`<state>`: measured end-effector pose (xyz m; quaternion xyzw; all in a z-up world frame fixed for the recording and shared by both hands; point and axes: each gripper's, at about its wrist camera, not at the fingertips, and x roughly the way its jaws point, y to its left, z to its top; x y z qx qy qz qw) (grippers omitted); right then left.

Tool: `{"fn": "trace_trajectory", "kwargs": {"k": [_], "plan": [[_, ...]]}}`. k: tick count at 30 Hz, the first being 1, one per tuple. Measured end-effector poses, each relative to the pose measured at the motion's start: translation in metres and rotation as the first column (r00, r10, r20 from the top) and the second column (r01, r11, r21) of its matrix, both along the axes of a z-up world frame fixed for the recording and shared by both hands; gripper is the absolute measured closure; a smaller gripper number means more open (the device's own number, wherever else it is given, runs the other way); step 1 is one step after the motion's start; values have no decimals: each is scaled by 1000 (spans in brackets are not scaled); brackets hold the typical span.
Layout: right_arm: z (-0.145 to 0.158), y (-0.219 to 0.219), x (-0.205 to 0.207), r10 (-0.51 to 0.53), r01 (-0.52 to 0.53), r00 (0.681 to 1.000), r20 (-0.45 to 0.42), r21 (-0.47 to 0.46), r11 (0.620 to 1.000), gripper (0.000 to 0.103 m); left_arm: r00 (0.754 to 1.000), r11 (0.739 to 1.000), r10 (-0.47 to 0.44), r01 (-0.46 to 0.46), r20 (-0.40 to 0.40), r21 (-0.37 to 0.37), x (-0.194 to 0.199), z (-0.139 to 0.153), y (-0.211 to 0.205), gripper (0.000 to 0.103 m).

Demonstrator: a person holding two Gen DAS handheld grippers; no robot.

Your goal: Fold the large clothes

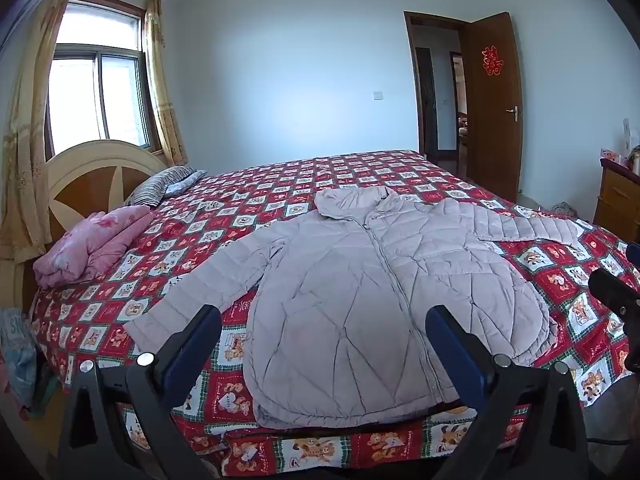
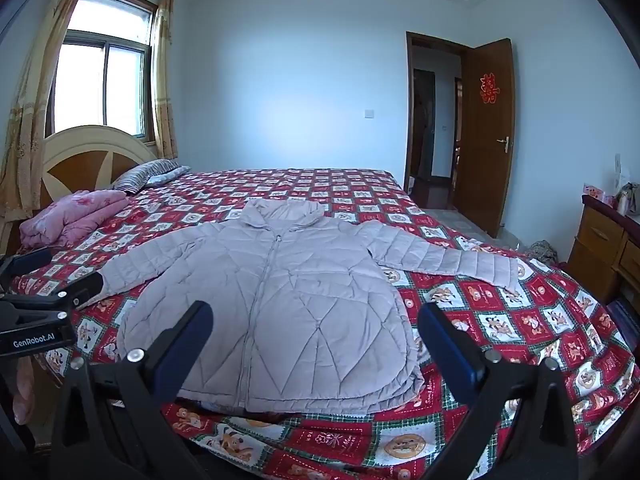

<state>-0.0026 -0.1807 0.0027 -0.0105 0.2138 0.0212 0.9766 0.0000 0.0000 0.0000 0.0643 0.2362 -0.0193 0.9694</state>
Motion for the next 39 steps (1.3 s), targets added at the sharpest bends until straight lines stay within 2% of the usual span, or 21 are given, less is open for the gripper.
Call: {"fn": "trace_trajectory", "kwargs": {"k": [5, 15, 39], "plan": [[1, -3, -1, 1, -1, 1000, 0, 8, 1000, 0, 1000, 1000, -6, 6, -11, 9, 2, 1, -5, 1], [0, 2, 1, 7, -7, 1000, -10, 13, 1000, 0, 999, 999, 29, -30, 22, 18, 2, 0, 4, 1], [-10, 6, 3, 37, -36, 999, -28, 25, 999, 0, 999, 1000, 29, -29, 43, 7, 1, 5, 9, 1]]}}
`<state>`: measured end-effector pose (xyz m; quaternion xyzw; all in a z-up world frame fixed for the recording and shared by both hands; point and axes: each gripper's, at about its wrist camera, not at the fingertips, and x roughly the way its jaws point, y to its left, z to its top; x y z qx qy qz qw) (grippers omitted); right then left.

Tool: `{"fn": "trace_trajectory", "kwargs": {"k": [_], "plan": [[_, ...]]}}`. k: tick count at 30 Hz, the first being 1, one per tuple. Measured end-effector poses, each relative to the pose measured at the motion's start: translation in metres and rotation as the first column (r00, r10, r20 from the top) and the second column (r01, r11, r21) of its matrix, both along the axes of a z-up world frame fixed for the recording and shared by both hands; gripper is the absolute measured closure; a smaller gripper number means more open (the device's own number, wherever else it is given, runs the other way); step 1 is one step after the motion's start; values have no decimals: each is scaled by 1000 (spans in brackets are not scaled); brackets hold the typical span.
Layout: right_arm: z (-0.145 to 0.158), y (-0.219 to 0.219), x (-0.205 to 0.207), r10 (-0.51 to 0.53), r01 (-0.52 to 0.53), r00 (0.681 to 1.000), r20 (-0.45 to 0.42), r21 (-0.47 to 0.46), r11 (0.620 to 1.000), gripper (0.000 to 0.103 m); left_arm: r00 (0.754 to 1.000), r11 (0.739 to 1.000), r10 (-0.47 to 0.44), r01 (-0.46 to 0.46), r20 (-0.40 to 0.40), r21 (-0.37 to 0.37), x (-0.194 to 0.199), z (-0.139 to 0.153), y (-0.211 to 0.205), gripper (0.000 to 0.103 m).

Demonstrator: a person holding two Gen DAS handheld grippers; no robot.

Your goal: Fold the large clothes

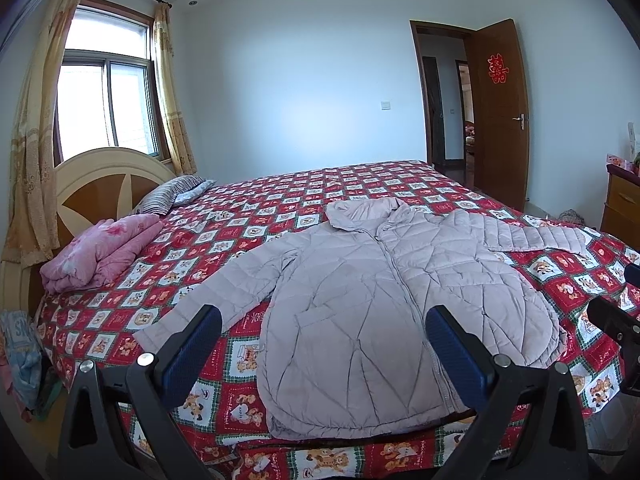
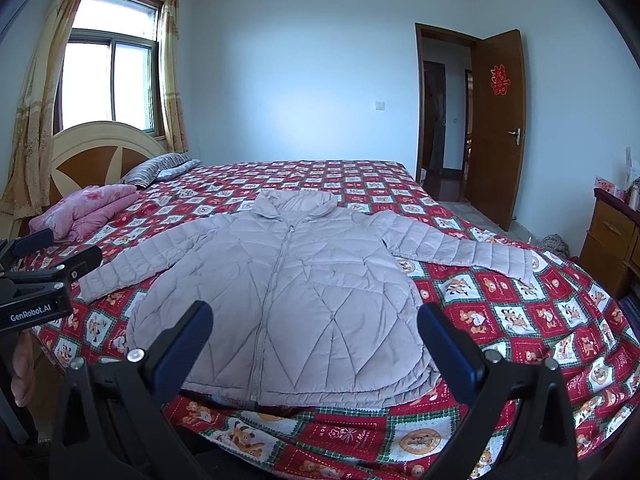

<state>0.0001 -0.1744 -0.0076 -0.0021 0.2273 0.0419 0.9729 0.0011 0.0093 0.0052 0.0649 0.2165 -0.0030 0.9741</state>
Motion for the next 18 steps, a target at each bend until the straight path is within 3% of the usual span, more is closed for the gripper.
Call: {"fn": "trace_trajectory", "kwargs": {"k": [18], "plan": [[-3, 2, 1, 8, -8, 1000, -9, 4, 1000, 0, 1000, 1000, 29, -29, -5, -12, 6, -1, 9, 1]]}}
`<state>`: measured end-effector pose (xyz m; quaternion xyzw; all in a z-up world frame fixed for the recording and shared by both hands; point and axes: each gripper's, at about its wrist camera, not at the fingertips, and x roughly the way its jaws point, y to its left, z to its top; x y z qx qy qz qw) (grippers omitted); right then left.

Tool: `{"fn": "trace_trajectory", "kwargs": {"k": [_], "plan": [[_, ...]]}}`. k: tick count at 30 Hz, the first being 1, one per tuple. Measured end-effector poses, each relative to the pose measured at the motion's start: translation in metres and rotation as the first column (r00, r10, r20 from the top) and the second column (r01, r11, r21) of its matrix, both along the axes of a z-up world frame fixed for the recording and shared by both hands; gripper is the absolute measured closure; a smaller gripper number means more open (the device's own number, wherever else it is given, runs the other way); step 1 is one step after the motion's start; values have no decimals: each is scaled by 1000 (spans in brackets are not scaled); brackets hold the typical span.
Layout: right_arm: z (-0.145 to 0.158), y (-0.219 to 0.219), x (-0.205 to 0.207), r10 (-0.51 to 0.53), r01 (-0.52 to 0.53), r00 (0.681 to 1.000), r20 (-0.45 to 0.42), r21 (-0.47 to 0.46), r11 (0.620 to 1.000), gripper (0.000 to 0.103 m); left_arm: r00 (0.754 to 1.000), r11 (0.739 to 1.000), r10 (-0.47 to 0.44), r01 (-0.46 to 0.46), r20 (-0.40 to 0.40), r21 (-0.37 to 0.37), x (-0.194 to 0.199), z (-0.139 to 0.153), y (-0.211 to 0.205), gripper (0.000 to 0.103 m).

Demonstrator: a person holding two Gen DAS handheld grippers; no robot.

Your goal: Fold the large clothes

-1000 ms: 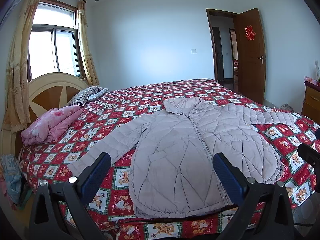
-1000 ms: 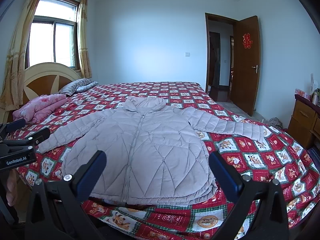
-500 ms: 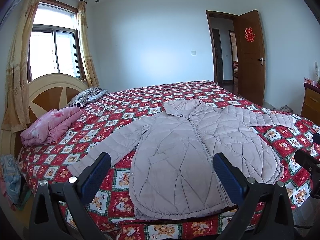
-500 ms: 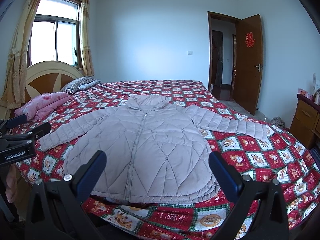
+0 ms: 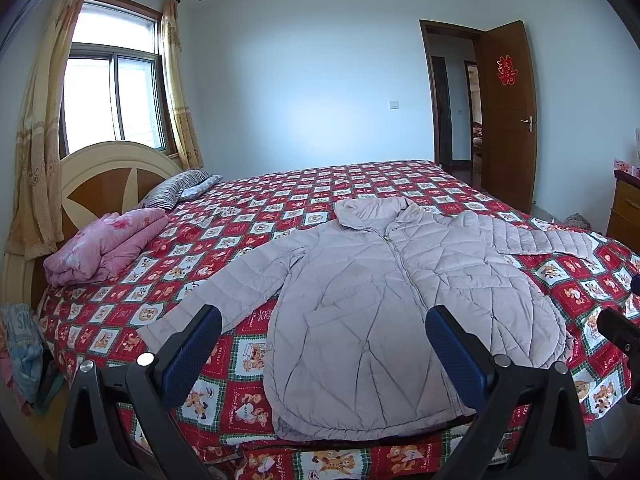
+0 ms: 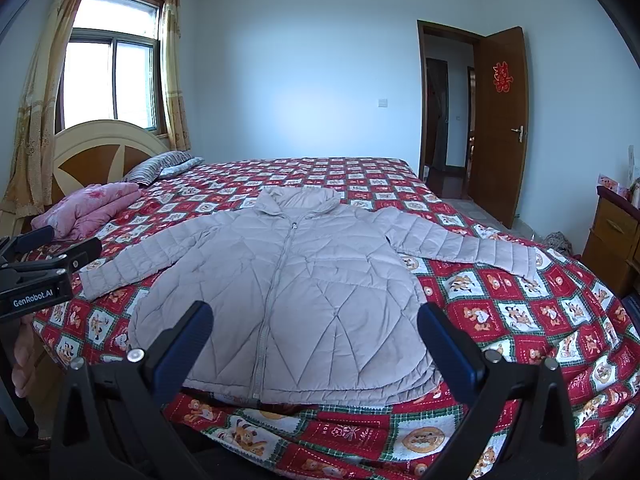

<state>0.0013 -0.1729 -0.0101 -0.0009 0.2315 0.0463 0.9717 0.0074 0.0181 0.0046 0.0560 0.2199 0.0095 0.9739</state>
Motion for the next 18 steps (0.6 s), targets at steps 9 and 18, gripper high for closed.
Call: {"fn": "trace_trajectory", "kwargs": {"k": [9, 18], "plan": [[-2, 2, -1, 3, -3, 1000, -5, 0, 1000, 0, 1000, 1000, 3, -3, 0, -4, 0, 1, 2, 1], [-3, 2, -1, 8, -8, 1000, -6, 6, 1000, 0, 1000, 1000, 15, -15, 7, -10, 2, 2, 8, 1]]}}
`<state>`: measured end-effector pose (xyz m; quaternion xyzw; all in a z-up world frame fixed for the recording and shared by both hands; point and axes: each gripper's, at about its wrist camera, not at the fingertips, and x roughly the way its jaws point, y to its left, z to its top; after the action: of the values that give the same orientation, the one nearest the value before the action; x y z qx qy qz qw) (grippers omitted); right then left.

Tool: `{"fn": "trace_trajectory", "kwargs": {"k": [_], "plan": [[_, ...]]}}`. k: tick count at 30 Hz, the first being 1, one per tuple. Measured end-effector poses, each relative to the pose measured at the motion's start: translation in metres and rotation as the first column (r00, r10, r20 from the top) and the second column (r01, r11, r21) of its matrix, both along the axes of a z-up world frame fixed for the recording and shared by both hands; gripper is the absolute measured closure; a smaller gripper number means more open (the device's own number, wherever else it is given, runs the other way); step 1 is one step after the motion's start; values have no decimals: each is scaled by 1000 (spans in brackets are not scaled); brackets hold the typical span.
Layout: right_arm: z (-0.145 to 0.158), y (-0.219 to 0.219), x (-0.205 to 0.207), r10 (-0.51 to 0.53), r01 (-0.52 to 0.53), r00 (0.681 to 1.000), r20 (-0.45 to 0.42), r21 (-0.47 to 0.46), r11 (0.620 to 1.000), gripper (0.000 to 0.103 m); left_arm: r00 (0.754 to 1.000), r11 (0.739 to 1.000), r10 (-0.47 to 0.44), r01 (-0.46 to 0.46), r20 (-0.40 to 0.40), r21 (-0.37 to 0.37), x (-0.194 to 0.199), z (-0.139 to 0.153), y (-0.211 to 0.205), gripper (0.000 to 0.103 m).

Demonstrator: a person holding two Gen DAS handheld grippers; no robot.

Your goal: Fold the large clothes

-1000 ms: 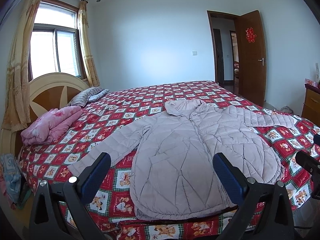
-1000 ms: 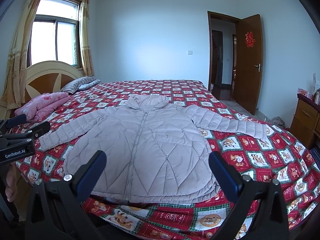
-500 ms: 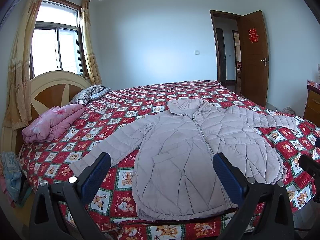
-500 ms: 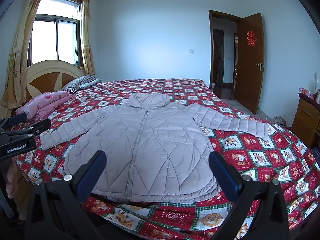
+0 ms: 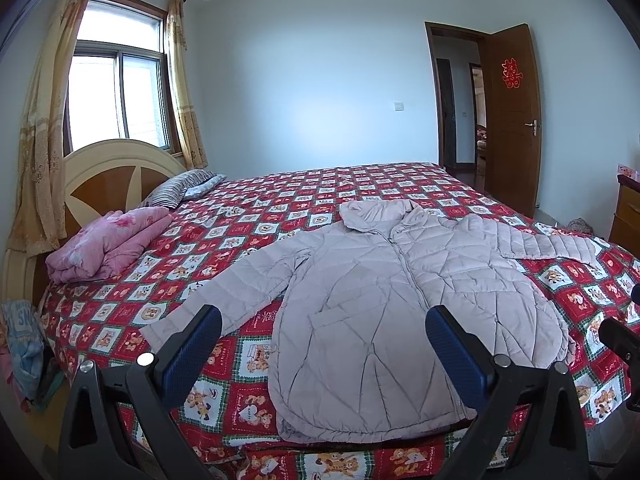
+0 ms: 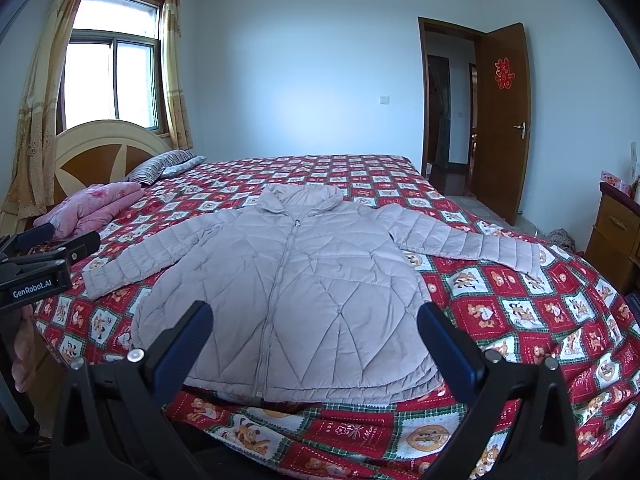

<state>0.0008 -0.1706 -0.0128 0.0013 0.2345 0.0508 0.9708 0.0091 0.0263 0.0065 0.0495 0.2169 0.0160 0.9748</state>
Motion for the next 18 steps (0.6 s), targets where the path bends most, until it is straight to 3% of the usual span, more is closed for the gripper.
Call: {"fn": "trace_trajectory", "kwargs": {"k": [18], "plan": [[-4, 1, 4, 4, -4, 1000, -18, 21, 1000, 0, 1000, 1000, 14, -14, -3, -1, 4, -2, 3, 1]]}}
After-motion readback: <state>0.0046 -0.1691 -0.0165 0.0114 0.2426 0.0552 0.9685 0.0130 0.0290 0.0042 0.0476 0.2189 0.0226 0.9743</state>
